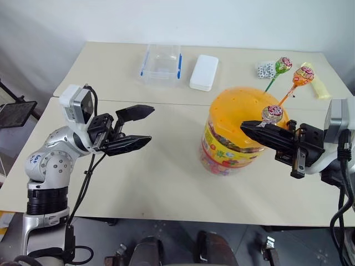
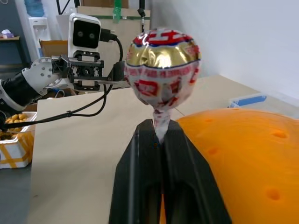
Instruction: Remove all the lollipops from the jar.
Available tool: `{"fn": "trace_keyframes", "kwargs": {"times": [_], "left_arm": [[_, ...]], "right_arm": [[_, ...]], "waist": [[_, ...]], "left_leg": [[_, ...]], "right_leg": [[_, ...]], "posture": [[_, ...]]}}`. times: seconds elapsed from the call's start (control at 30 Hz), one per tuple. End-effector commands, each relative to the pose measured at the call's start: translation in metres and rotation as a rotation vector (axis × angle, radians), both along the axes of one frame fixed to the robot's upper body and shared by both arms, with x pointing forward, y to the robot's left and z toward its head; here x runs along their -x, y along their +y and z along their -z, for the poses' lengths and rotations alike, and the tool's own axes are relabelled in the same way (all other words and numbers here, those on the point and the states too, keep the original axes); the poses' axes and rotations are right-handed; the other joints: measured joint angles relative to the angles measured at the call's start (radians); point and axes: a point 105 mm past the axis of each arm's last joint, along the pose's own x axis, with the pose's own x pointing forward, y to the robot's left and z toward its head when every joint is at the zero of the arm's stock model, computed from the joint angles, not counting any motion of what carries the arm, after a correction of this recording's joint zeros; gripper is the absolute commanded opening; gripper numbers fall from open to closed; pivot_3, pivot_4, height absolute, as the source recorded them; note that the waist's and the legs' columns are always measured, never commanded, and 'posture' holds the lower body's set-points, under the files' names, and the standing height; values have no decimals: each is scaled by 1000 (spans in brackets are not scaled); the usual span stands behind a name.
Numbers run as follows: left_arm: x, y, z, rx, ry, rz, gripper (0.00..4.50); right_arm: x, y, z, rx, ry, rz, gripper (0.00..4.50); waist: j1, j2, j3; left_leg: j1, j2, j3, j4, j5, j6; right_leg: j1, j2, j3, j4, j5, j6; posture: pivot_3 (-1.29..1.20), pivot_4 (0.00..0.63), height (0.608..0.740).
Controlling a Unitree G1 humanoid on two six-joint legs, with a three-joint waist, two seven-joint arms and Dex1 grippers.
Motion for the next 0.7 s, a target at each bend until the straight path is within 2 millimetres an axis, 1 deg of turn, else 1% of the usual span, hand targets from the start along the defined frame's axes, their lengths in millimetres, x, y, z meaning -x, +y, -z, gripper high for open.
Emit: {"fn": "trace_keyframes", "kwargs": {"times": [0.03, 0.13, 0.17, 0.23, 0.27, 0.33, 0.4, 0.47, 0.5, 0.57, 0.6, 0.67, 0.7], "left_arm": [[6, -4, -16, 50, -57, 35, 4500], [6, -8, -19, 85, -52, 59, 4500], [6, -9, -20, 89, -50, 64, 4500], [7, -12, -18, 88, -48, 73, 4500], [7, -13, -18, 86, -48, 76, 4500], [6, -15, -16, 78, -57, 70, 4500], [4, -17, -10, 27, -79, 58, 4500], [2, -17, -2, -27, -106, 42, 4500], [1, -17, 2, -50, -114, 35, 4500], [-2, -18, 15, -134, -162, 20, 4500], [-3, -18, 19, -163, -174, 22, 4500], [-5, -18, 22, -175, -180, 19, 4500], [-6, -19, 24, -182, -183, 20, 4500]], "right_arm": [[5, -8, -23, -126, -40, -20, 23], [5, -23, -46, -242, -69, -5, 23], [6, -26, -50, -257, -73, -1, 23], [8, -38, -63, -288, -83, 39, 23], [9, -46, -68, -308, -68, 67, 23], [10, -66, -73, -328, -31, 141, 23], [9, -99, -69, -337, 44, 285, 23], [14, -127, -60, -300, 96, 407, 23], [16, -138, -52, -273, 139, 461, 23], [11, -169, -23, -187, 233, 662, 23], [7, -185, -6, -121, 299, 781, 23], [2, -211, 29, 69, 413, 989, 23], [1, -221, 51, 188, 463, 1056, 23]], "waist": [[-1, 0, 0], [0, -1, 0], [0, -1, 0], [0, -1, 0], [0, -1, 0], [2, -1, 1], [8, -1, 1], [11, -2, 1], [13, -2, 1], [13, -2, 0], [12, -2, 0], [7, -1, 0], [3, -1, 0]], "left_leg": [[0, 0, 0, 0, 0, 0], [0, 0, 0, 1, 0, 0], [0, 0, 0, 1, 0, 0], [0, 0, 0, 1, 0, 0], [-1, 0, 0, 1, 0, 0], [-1, 0, -1, 1, 0, 0], [-1, 0, -1, 1, 0, 0], [-1, -1, -1, 1, 0, 0], [-2, -1, -1, 1, 0, 1], [-2, -1, 0, 1, 0, 1], [-2, -1, 1, 1, 0, 1], [-2, 0, 2, 1, 0, 1], [-2, -1, 4, 1, 0, 2]], "right_leg": [[0, 0, 0, 0, 0, 0], [0, 0, 0, 0, 0, 0], [0, 0, 0, 0, 0, 0], [0, 0, 0, 0, 0, 0], [0, 0, 0, 0, 0, 0], [0, 0, -1, 0, 0, 0], [0, -1, -1, 0, 0, 0], [1, 0, -1, 0, 0, 0], [1, 0, -1, -1, 0, 0], [1, 0, -1, -3, 0, 0], [1, 0, 0, -3, 0, 0], [2, 0, 0, -6, 0, 0], [1, 0, 2, -7, 0, 0]], "posture": [[0, 150, 740], [0, 150, 740], [0, 150, 740], [0, 150, 740], [0, 150, 740], [0, 150, 740], [0, 150, 740], [0, 150, 740], [0, 150, 740], [0, 150, 740], [0, 150, 740], [0, 150, 740], [0, 150, 740]]}}
